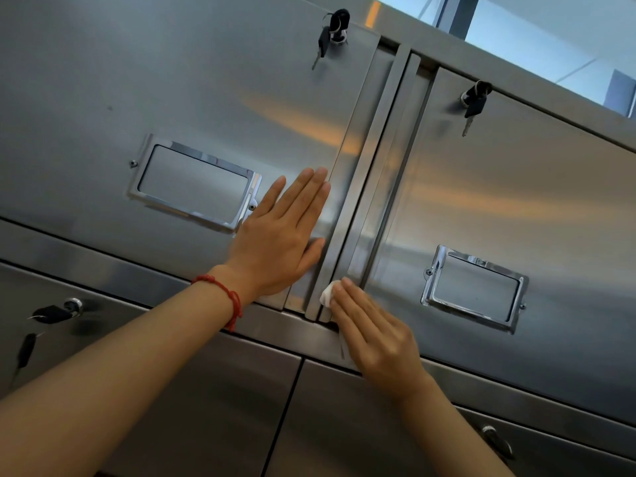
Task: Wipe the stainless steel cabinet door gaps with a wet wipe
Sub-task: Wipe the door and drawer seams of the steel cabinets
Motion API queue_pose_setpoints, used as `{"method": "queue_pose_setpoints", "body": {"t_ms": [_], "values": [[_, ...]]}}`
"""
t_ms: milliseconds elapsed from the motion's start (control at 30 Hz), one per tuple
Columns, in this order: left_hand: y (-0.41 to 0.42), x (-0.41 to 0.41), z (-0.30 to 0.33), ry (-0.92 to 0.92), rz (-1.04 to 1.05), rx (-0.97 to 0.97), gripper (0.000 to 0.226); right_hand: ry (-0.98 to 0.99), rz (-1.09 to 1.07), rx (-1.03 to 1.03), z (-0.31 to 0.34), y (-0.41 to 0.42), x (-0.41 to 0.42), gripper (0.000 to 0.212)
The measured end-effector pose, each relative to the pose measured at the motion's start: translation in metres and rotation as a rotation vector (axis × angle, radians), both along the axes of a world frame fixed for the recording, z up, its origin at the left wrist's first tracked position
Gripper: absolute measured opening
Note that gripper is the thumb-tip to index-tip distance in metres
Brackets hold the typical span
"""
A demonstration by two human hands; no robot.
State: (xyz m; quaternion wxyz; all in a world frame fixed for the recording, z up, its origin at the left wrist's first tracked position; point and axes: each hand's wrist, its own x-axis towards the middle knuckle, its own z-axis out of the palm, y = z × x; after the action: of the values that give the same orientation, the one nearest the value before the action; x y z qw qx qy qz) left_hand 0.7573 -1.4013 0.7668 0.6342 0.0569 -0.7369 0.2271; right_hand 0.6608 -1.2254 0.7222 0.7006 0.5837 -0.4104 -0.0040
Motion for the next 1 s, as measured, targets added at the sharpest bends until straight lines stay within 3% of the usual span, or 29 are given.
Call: {"method": "queue_pose_setpoints", "body": {"t_ms": [233,500,1000], "values": [[0.002,0.001,0.000,-0.008,-0.004,0.004,0.064,0.037,-0.013,0.053,-0.002,0.006,0.001,0.016],[0.001,-0.001,0.000,0.011,-0.010,-0.008,0.064,-0.018,0.004,-0.033,0.023,0.002,0.002,0.018],[0.001,0.001,0.000,0.012,0.000,-0.007,0.064,-0.061,0.024,-0.034,-0.004,-0.003,0.001,0.017]]}}
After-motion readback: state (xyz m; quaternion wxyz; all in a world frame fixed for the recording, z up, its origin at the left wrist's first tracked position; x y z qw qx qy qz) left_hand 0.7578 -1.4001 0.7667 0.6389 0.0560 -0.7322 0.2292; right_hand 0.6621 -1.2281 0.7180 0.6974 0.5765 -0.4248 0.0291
